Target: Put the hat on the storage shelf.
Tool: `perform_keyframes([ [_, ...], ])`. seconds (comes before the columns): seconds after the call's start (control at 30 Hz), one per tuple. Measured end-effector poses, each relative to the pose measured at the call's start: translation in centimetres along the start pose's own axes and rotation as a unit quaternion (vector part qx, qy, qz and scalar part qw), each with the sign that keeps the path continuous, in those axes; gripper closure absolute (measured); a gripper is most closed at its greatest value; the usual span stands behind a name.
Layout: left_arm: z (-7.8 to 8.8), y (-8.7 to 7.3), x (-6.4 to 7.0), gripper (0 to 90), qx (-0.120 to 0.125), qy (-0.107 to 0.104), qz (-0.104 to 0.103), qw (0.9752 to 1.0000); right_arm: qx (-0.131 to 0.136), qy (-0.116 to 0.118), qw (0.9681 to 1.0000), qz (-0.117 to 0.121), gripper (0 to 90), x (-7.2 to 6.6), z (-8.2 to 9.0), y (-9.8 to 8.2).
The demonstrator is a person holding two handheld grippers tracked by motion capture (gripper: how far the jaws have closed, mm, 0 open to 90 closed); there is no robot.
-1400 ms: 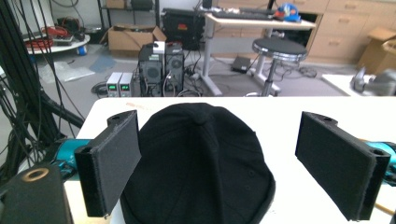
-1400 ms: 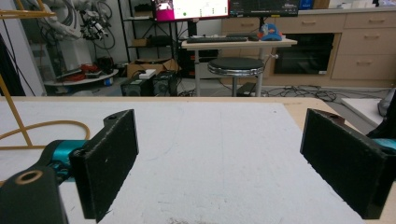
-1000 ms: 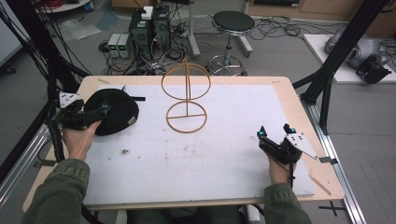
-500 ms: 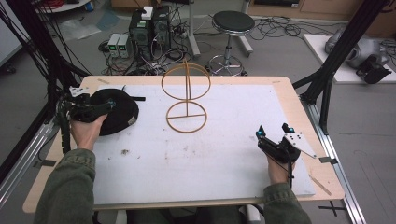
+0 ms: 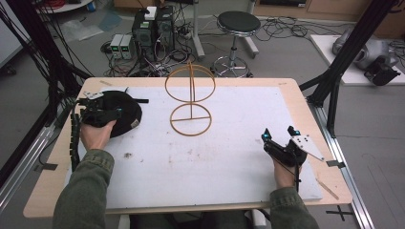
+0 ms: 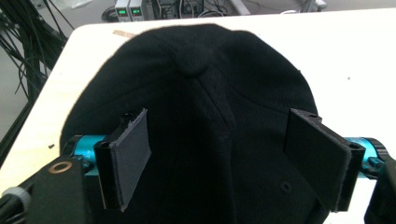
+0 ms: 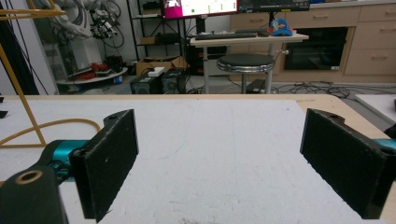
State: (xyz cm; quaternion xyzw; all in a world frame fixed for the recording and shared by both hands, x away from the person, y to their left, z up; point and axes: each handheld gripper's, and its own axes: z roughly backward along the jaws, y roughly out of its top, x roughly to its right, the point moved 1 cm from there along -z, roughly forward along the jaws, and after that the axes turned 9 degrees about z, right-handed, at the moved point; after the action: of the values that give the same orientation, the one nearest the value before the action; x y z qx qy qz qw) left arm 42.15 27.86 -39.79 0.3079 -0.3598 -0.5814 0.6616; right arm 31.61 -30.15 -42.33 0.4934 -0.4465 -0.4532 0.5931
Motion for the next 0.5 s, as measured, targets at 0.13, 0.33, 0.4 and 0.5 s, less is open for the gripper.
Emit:
perform_keyframes([
  [0.13,-0.56,-0.36,0.1,33.8,-0.025,0.014,0.009,0.9996,-0.003,0.002,1.0,0.002,10.6,0.01,-0.05,-0.04],
  [0.33,-0.95,-0.55,0.37,56.9,-0.024,0.05,0.004,0.9985,-0.006,0.001,1.0,0.006,10.6,0.02,-0.15,-0.09],
  [0.4,-0.72,-0.44,0.14,70.8,-0.026,0.045,0.013,0.9986,-0.009,0.004,0.9999,0.007,10.6,0.02,-0.18,-0.12],
  [0.5,-0.65,-0.47,0.26,81.6,-0.029,0.052,0.012,0.9981,-0.016,0.005,0.9998,0.007,10.6,-0.03,-0.29,-0.25],
])
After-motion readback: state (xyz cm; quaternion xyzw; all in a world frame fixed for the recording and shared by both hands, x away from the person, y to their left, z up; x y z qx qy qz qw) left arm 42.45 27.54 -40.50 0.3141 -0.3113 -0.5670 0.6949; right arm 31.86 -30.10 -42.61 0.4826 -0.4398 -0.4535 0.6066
